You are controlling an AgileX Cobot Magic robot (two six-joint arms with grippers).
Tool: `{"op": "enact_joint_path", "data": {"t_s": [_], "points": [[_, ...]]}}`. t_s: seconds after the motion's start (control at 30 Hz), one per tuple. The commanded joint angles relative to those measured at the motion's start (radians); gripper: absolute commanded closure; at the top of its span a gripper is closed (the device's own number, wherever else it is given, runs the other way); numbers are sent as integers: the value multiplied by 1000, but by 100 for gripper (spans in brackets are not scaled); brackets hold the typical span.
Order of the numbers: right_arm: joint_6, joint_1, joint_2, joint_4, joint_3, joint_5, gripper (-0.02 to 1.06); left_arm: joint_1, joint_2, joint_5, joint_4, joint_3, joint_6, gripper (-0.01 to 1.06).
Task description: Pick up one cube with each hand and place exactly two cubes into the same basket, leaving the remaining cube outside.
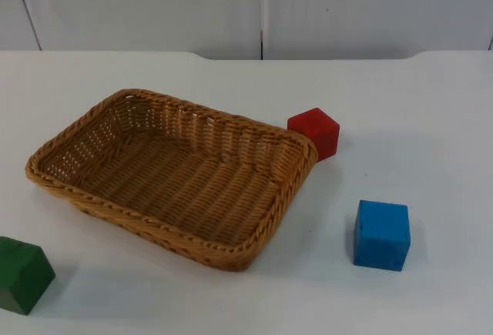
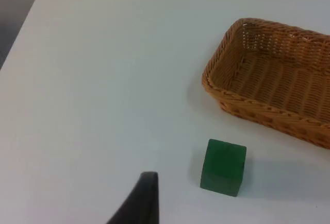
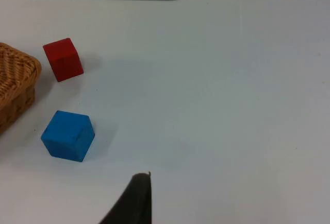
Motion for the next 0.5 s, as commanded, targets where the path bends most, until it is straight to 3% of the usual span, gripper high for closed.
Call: {"op": "enact_joint_path", "data": {"t_s": [0.0,0.47], "points": [[1,-9,-3,21,9,-7,-1,2,-2,-10,3,4,-4,0],[1,-9,-3,26,9,-7,-1,2,-2,-10,3,4,-4,0]]}}
